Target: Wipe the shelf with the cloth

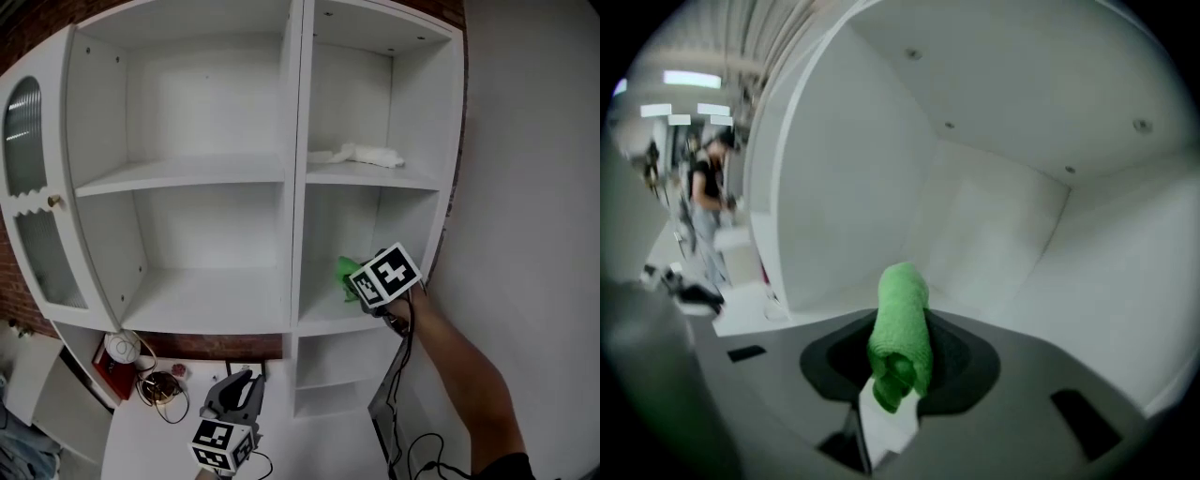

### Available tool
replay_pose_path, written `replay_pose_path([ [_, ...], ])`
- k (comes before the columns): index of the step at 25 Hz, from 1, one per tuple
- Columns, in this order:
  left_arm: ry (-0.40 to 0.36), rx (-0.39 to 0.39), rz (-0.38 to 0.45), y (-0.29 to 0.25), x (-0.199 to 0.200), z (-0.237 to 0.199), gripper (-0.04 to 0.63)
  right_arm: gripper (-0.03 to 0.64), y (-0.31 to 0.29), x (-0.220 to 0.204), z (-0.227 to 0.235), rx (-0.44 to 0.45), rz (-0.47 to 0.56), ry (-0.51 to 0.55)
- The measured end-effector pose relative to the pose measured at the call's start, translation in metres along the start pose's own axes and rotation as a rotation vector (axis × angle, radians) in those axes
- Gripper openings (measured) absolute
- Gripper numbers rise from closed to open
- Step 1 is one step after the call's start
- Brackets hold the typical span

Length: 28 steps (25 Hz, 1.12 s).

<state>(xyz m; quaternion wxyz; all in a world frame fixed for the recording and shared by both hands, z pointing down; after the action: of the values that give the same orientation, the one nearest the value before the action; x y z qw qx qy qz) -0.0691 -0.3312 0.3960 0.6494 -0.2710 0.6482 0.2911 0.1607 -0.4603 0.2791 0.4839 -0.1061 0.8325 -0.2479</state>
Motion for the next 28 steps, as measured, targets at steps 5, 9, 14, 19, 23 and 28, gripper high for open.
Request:
replay_pose_path([
  [5,-0.007,0.042,-0.015,0.011,0.0,0.002,0.072,0.103,0.0,0.025,-0.059,0.401,0.114,-0.354],
  [9,-0.013,0.082,-0.03,0.024,-0.001,-0.001,0.071,0.101,-0.02,0.021,-0.088,0.462,0.083,-0.386],
  [14,-0.022,0.11,-0.047,0.032,-0.003,-0.004,0.072,0.101,-0.035,0.01,-0.091,0.387,0.024,-0.249],
  [19,-0.026,0.086,-0.054,0.025,-0.005,0.005,0.072,0.101,-0.036,-0.002,-0.078,0.34,-0.016,-0.203],
  [23,-0.025,0.058,-0.049,0.017,-0.004,0.013,0.072,0.1,-0.032,-0.017,-0.055,0.284,-0.03,-0.218],
  [28,-0.021,0.014,-0.045,0.004,-0.007,0.023,0.072,0.1,-0.023,-0.039,-0.027,0.213,-0.041,-0.247],
])
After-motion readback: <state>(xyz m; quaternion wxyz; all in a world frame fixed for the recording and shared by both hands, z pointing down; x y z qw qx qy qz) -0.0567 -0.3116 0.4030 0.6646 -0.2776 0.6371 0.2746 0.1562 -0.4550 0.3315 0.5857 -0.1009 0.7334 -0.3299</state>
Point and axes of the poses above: the fingertips, and each gripper's own axes: y backward along the fingers, z to its right, x out of its top, the point moved 1 cm from there along y, backward along the fingers, and after that the axes turned 6 degrees about -x, right-handed, at the moved point
